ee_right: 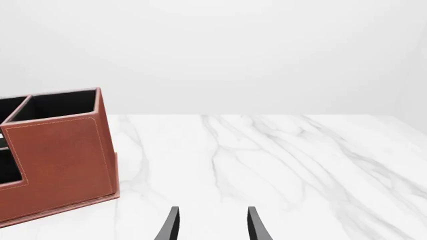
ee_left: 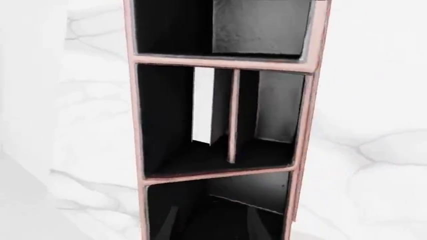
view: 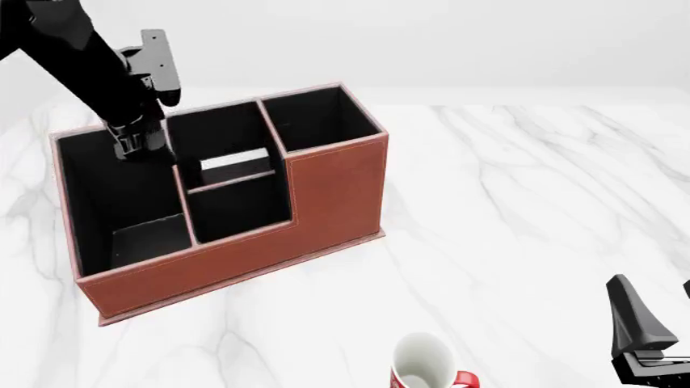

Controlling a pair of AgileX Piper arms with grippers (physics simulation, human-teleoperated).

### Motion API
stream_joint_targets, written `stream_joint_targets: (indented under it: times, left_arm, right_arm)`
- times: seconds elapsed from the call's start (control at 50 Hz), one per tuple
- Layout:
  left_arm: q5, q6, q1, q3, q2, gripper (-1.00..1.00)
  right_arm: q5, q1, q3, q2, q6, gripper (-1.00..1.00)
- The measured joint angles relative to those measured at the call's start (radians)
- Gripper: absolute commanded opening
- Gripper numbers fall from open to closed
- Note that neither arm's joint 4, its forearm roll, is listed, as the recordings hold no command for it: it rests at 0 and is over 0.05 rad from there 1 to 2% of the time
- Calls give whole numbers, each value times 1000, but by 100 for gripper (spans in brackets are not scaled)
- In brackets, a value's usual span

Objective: Pick up the book and place it in the front compartment of the caddy.

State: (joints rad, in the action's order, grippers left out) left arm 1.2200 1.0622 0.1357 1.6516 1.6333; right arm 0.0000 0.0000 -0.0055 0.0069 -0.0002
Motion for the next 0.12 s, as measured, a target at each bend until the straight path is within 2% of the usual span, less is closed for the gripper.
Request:
stream_joint_targets:
  times: [0.12]
  left_arm:
    - [0,13,-3,-63,-89,100]
  right_arm:
    - [0,0,0,0,0,100]
